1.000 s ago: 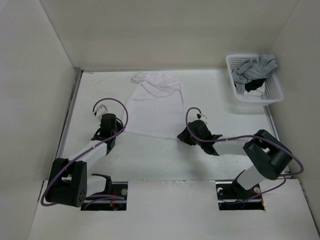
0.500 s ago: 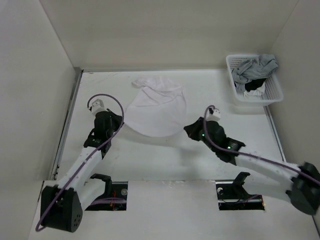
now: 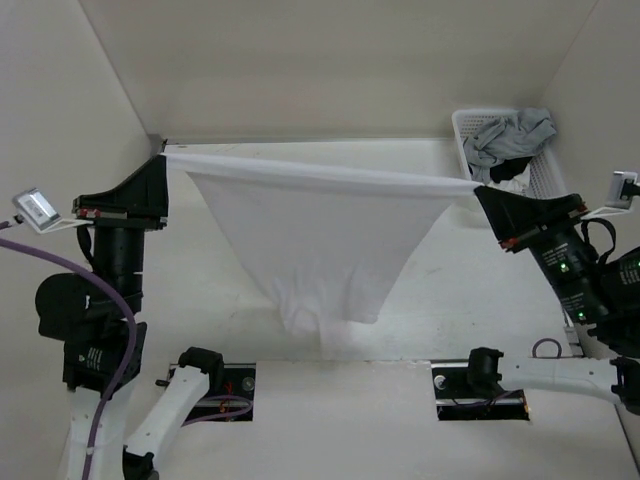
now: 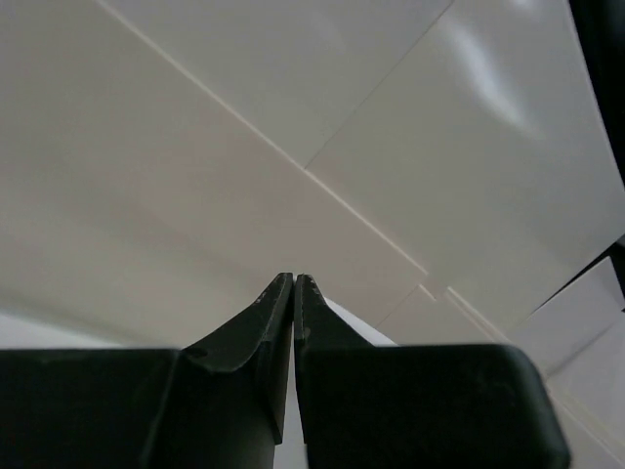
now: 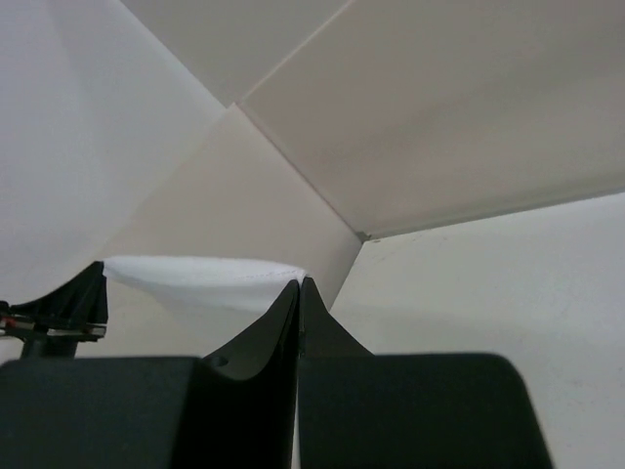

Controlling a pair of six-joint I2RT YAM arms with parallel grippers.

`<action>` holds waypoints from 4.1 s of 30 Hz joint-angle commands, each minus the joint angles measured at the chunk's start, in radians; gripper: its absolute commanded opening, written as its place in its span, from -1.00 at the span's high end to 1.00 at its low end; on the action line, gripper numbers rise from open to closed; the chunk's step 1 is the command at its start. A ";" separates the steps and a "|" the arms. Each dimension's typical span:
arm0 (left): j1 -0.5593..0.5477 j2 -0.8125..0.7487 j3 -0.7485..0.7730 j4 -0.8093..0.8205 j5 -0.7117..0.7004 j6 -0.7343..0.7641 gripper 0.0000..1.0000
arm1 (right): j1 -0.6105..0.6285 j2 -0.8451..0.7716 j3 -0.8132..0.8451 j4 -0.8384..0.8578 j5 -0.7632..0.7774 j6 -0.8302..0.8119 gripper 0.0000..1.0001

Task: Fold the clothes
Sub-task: Flatten the tank top out, then fold the tank top

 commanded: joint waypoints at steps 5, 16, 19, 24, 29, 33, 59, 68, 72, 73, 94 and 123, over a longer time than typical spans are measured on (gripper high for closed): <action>-0.009 0.044 -0.024 -0.069 -0.031 -0.012 0.96 | 0.013 0.116 0.077 0.052 0.081 -0.259 0.97; 0.015 0.418 -0.190 0.183 -0.135 -0.013 0.96 | -0.818 0.534 0.064 0.183 -0.711 0.059 0.97; 0.026 0.593 -0.017 0.198 -0.103 -0.016 0.96 | -0.877 0.662 0.242 0.155 -0.760 0.064 0.97; 0.035 0.684 0.220 0.177 -0.077 0.008 0.97 | -0.912 0.774 0.560 0.022 -0.780 0.042 0.97; 0.042 0.693 0.369 0.123 -0.065 0.060 0.97 | -0.917 0.771 0.707 -0.066 -0.771 0.025 0.96; 0.042 0.664 0.354 0.120 -0.074 0.100 0.97 | -0.917 0.696 0.614 -0.075 -0.744 0.022 0.95; -0.196 -0.376 -0.829 -0.407 -0.204 -0.128 0.96 | 0.040 -0.254 -0.920 -0.291 -0.265 0.678 0.99; -0.152 0.057 -0.606 0.000 -0.279 -0.060 0.97 | -0.284 0.073 -0.607 -0.001 -0.275 0.250 0.97; -0.092 0.396 -0.465 0.232 -0.273 -0.026 0.97 | -0.686 0.315 -0.495 0.224 -0.620 0.168 0.97; -0.077 0.482 -0.420 0.270 -0.272 -0.018 0.97 | -0.757 0.388 -0.457 0.265 -0.674 0.165 0.97; 0.068 1.356 0.288 0.315 -0.108 0.066 0.27 | -1.018 1.391 0.318 0.304 -0.829 0.214 0.02; 0.034 1.069 -0.624 0.610 0.136 -0.210 0.45 | -0.900 0.918 -0.682 0.634 -0.748 0.338 0.13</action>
